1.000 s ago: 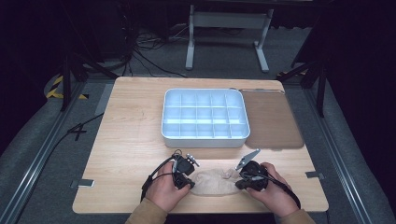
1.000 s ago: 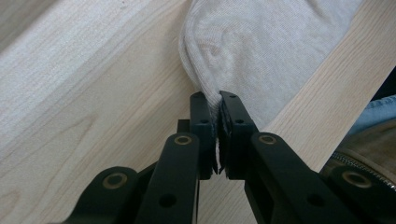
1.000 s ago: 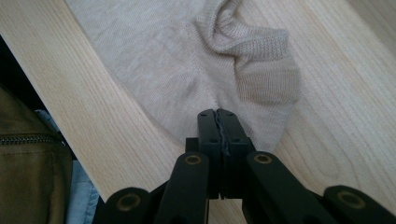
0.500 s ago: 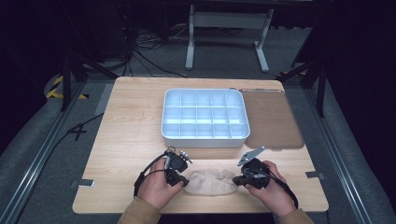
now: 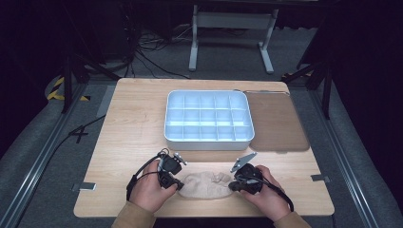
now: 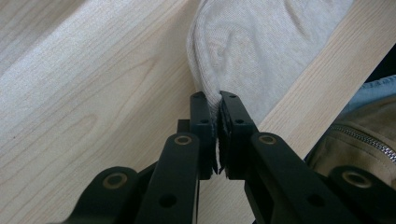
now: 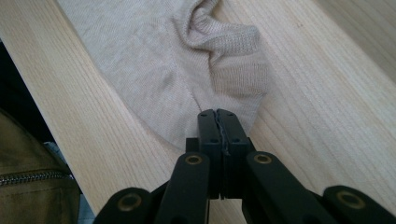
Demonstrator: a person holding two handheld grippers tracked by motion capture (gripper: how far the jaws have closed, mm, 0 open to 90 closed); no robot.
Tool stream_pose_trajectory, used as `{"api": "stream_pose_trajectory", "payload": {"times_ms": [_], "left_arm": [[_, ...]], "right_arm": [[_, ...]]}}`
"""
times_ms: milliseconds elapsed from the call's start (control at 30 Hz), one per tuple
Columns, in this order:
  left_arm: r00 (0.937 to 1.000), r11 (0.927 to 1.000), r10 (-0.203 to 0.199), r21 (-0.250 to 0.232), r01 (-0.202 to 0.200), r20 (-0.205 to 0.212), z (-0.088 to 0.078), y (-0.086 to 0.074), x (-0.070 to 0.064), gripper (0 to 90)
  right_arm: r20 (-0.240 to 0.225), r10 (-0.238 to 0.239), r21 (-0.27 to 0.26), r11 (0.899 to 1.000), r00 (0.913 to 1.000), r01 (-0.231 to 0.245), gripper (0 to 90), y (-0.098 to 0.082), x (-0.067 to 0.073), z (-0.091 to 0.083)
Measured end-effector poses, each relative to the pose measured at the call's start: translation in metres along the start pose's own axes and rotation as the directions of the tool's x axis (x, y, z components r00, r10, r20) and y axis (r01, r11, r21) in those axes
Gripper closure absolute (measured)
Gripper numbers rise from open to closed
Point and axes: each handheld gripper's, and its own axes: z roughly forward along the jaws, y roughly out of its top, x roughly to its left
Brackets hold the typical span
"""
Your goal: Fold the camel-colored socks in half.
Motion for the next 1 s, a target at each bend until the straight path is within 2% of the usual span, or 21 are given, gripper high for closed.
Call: {"api": "stream_pose_trajectory", "payload": {"times_ms": [233,433,600,767,1000], "left_arm": [[0.9996,1.0000,0.003,-0.007,-0.003,0.029,-0.004,0.002,-0.001,85.4],[0.9961,0.9990,0.016,-0.042,-0.013,0.086,-0.011,0.010,-0.007,85.5],[0.9922,0.9964,0.056,-0.070,-0.048,0.111,-0.016,0.021,-0.014,85.5],[0.9870,0.9930,0.091,-0.087,-0.080,0.132,-0.013,0.034,-0.024,85.5],[0.9796,0.9864,0.144,-0.100,-0.131,0.140,-0.005,0.051,-0.037,85.5]], "right_arm": [[0.009,-0.003,-0.005,1.000,1.0000,0.003,90.0,-0.001,0.001,0.000],[0.014,-0.003,-0.019,1.000,0.9999,0.003,90.0,-0.003,0.002,0.000],[0.005,0.008,-0.033,0.999,1.0000,-0.008,90.0,-0.005,0.001,0.000],[0.009,0.005,-0.041,0.999,0.9999,-0.005,90.0,-0.006,0.001,0.000],[-0.002,0.014,-0.060,0.998,0.9999,-0.014,90.0,-0.009,0.000,0.000]]}}
